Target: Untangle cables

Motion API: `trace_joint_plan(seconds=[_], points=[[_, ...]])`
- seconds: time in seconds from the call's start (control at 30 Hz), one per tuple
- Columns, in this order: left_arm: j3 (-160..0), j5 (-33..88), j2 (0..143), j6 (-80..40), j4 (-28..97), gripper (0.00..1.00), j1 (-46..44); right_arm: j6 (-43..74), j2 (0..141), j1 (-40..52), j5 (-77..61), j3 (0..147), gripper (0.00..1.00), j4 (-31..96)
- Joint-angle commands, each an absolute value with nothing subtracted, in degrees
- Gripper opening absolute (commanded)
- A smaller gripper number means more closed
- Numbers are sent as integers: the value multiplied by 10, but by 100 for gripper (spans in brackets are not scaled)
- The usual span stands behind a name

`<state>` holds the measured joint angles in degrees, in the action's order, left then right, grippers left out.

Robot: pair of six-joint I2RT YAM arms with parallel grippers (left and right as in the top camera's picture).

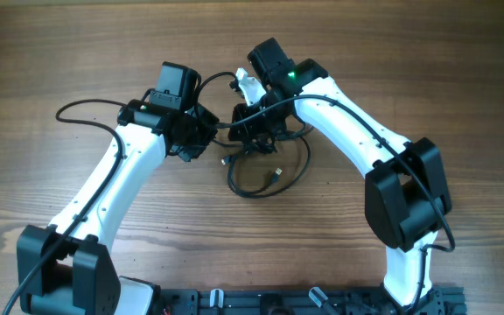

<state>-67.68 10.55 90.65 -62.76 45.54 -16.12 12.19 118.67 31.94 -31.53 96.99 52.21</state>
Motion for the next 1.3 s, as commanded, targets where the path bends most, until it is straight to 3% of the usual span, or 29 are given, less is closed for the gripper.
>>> trace_joint_plan(seconds=[0.0,0.07,0.17,0.2,0.23,0.4,0.5,0.7,0.9,1.03,1.07,1.1,1.17,1.27], points=[[-673,111,912,-653,455,12,-164,141,1196,307,-327,978,35,510],[-673,111,919,-687,468,12,-168,146,1196,291,-327,979,36,504],[-673,116,930,-738,466,16,-185,168,1196,246,-327,994,46,493],[-673,115,935,-753,452,21,-196,176,1195,218,-327,1007,49,493],[-673,115,940,-780,430,32,-211,182,1193,185,-327,1019,52,493],[-673,102,984,-924,345,40,-274,179,1194,95,-326,1026,53,513],[-673,102,1023,-935,293,40,-307,155,1194,87,-304,1026,54,531],[-673,93,1048,-935,319,33,-314,149,1194,98,-292,1026,57,537],[-673,22,1048,-934,454,24,-314,125,1194,121,-293,1026,57,551],[-673,-12,1048,-934,505,23,-314,74,1193,147,-326,1027,57,552],[-673,-11,1048,-934,505,18,-314,74,1192,154,-330,1027,56,554],[-673,-10,1048,-928,505,4,-314,72,1188,159,-331,1027,56,557],[-674,-1,1047,-895,492,4,-307,55,1171,164,-342,1027,55,565],[-674,107,1011,-780,448,4,-237,16,1111,164,-359,1027,54,587]])
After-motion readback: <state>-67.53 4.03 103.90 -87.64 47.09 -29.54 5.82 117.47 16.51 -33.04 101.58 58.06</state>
